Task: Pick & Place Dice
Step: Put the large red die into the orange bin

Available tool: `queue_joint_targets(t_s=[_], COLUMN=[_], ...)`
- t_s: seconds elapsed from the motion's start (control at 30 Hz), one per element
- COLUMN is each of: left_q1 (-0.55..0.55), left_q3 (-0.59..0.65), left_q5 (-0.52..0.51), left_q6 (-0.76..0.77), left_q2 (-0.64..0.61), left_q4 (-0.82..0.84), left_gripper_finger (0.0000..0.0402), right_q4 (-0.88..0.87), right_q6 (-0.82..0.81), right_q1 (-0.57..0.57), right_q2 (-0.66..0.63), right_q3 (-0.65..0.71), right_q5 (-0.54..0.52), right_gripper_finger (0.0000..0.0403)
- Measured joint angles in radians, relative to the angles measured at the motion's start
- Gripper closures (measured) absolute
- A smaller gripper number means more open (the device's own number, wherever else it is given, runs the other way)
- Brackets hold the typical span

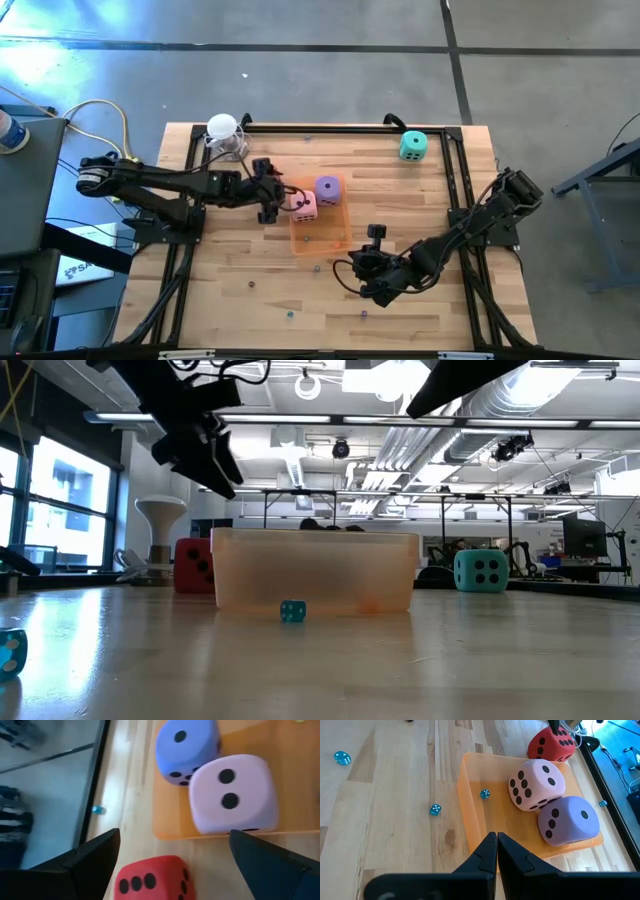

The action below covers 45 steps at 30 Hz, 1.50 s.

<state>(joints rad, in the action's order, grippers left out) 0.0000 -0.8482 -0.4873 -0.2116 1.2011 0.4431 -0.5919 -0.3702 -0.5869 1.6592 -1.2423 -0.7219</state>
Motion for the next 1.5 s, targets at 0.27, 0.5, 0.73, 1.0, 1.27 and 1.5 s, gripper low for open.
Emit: queue_joint_targets(t_s=[0.27, 0.5, 0.73, 1.0, 1.27, 1.5], left_q1=[-0.004, -0.002, -0.027, -0.097, -0.099, -0.057], left_q3=[0.0, 0.0, 0.0, 0.0, 0.0, 0.002], left_q5=[-0.016, -0.008, -0.008, -0.006, -0.014, -0.012], left_q6=[0.003, 0.1, 0.232, 0.223, 0.244, 0.236], left_q2=[0.004, 0.005, 0.005, 0.005, 0.026, 0.1], left_q4=[0.002, -0.005, -0.024, -0.222, -0.247, -0.29], left_gripper_finger=[0.0037, 0.0037, 0.0037, 0.0037, 0.0037, 0.0037], right_q4=[0.0, 0.008, 0.102, 0.257, 0.378, 0.418], right_q6=[0.0, -0.03, -0.019, -0.019, -0.019, -0.019], right_q1=[0.0, 0.0, 0.005, 0.005, 0.005, 0.005], right_q2=[0.0, 0.0, 0.0, 0.0, 0.0, 0.0], right_q3=[0.0, 0.0, 0.0, 0.0, 0.0, 0.0], right_q5=[0.0, 0.003, 0.025, 0.141, 0.29, 0.372], right_gripper_finger=[0.0399, 0.0399, 0.0399, 0.0399, 0.0399, 0.0399])
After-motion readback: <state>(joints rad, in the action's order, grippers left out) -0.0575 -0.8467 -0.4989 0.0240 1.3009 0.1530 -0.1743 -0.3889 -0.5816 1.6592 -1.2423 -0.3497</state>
